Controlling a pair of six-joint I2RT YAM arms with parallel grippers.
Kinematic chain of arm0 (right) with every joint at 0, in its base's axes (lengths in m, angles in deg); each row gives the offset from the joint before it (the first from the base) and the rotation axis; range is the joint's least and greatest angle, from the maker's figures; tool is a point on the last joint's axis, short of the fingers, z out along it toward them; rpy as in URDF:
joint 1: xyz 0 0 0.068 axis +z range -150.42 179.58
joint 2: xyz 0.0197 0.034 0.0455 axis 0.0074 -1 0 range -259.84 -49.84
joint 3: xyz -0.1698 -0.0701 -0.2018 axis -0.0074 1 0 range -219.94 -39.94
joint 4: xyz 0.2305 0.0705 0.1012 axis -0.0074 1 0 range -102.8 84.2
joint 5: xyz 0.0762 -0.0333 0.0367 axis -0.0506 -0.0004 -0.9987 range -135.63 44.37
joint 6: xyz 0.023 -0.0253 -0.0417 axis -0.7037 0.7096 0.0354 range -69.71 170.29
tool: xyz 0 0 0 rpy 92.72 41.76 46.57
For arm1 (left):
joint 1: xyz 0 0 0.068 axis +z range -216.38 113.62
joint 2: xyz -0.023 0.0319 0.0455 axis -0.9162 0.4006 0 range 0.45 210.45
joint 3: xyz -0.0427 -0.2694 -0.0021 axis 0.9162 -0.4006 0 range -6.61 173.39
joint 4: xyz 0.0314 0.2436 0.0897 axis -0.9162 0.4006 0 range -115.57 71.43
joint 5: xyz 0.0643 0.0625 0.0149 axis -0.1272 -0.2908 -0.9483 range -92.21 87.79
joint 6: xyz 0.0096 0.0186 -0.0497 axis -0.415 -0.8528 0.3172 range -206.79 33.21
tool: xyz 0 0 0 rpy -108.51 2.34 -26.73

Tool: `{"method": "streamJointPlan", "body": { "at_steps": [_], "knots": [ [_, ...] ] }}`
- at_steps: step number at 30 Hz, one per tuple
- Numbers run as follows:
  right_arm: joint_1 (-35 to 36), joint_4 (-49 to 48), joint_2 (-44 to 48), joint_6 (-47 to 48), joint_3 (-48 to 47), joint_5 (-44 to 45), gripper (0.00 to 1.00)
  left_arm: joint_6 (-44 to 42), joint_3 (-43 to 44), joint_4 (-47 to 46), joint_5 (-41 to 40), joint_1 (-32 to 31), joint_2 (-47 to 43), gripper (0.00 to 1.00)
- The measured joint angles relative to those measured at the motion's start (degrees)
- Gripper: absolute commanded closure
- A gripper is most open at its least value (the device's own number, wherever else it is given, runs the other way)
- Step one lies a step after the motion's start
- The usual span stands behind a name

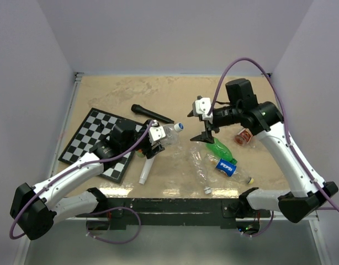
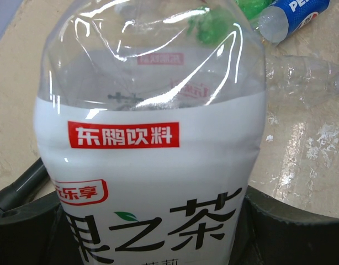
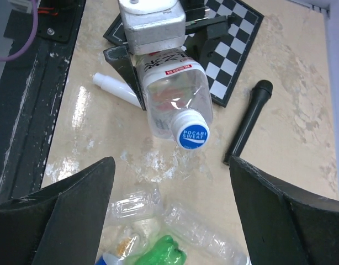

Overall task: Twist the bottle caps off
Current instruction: Unscrew the bottle cap from the plastic bottle.

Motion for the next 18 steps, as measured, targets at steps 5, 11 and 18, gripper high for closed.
{"method": "streamJointPlan", "body": {
  "at_steps": [5,11,18],
  "knots": [
    [-3.28,-1.92,2.6,-5.38,0.42,-2.4,0.12,0.02,0.0,-0.02,-0.02,0.0,0.0,1.0],
    [-4.72,-10.6,3.56,-18.32,6.29,-3.43,0.13,0.02,0.0,-0.02,-0.09,0.0,0.0,1.0],
    [-4.72,-14.14,2.14,-26.43,8.57,-5.18,0.12,0.11,0.0,-0.02,-0.28,0.0,0.0,1.0]
  ]
}}
